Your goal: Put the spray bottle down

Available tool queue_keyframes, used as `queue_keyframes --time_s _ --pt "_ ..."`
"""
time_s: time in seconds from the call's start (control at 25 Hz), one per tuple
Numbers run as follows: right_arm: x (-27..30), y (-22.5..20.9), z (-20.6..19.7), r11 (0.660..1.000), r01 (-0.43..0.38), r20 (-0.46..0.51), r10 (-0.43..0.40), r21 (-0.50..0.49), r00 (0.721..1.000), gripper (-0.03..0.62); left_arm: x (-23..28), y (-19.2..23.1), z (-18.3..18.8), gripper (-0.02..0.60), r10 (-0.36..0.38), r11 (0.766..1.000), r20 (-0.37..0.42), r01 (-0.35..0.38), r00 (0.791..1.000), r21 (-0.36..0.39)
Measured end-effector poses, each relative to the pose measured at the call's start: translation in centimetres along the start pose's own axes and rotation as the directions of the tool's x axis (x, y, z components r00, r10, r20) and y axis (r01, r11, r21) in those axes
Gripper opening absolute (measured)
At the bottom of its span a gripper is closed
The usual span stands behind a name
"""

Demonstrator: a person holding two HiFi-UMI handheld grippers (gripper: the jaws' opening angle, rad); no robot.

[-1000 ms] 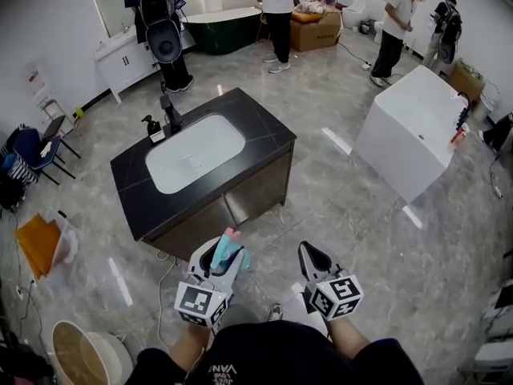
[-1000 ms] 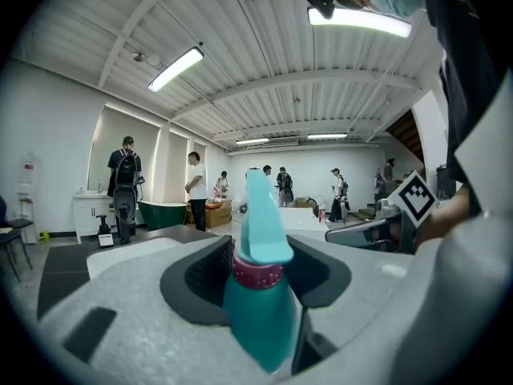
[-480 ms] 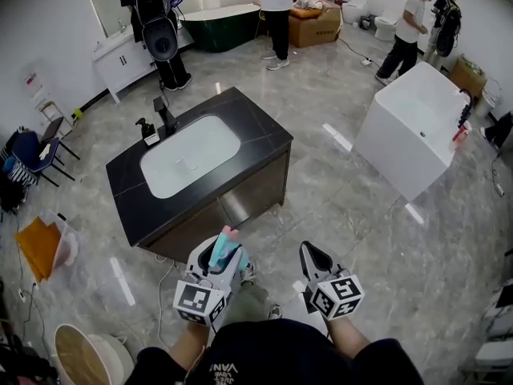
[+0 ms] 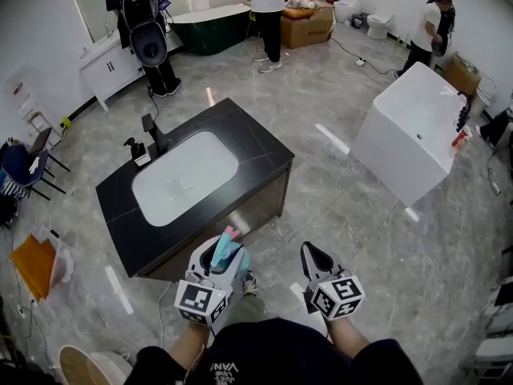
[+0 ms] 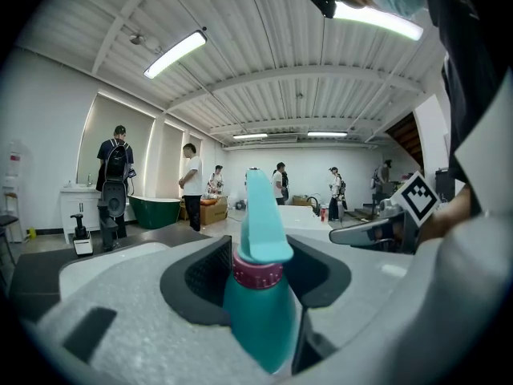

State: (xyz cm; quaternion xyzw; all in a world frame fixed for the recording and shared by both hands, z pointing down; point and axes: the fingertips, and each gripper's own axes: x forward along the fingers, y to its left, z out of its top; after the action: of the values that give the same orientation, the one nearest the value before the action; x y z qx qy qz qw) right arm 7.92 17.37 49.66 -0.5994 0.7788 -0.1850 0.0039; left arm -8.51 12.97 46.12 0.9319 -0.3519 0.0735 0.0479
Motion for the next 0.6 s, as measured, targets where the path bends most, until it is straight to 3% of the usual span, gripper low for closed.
queue_keyframes --time_s 0.6 --pt "13.9 -2.4 5.1 0.996 0.085 0.032 -0.085 0.007 0.996 -0.002 10.5 12.5 2.5 0.191 -0.077 0.997 -0.020 0.077 0.997 0.029"
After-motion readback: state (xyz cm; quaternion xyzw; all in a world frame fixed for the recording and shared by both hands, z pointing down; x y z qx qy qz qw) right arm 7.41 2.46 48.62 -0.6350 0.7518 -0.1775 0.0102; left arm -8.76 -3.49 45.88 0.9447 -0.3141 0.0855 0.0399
